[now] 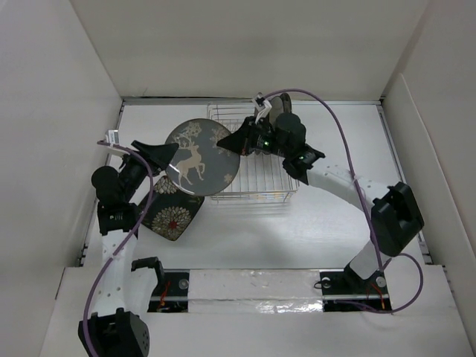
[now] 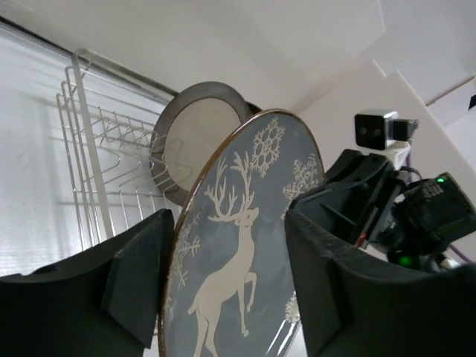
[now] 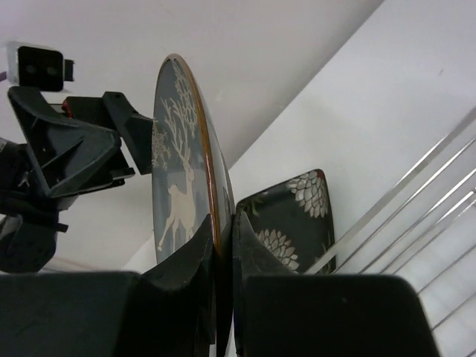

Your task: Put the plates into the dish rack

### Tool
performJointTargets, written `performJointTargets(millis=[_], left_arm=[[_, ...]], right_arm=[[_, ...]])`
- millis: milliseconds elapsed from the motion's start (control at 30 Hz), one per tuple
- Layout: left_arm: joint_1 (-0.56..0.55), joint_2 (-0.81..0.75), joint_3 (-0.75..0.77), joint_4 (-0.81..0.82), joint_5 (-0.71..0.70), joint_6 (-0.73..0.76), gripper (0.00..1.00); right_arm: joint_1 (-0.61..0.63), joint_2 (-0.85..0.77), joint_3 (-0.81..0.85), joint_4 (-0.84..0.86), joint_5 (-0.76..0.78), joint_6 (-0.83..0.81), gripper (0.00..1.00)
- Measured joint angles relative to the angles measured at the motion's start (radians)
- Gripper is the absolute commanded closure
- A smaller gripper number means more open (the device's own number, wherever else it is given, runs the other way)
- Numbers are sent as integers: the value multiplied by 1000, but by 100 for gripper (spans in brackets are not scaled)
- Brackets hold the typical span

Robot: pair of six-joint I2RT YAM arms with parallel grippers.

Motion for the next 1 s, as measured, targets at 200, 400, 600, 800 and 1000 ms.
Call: performJointTargets(millis=[200, 400, 600, 800, 1000], left_arm=[[-87, 3, 8, -121, -59, 128, 39], [-269, -6, 98, -280, -247, 319, 40], [-454, -127, 100, -356, -322, 422, 40], [-539, -170, 101, -385, -453, 476, 28], [-612, -174, 101, -461, -580, 503, 29]], right_arm=[[65, -58, 134, -322, 239, -132, 100], [114, -43, 389, -601, 501, -232, 100], [89, 95, 609, -665, 967, -363, 100], [15, 171, 598, -724, 1108, -419, 100], [29, 169, 600, -726, 1098, -428, 100]])
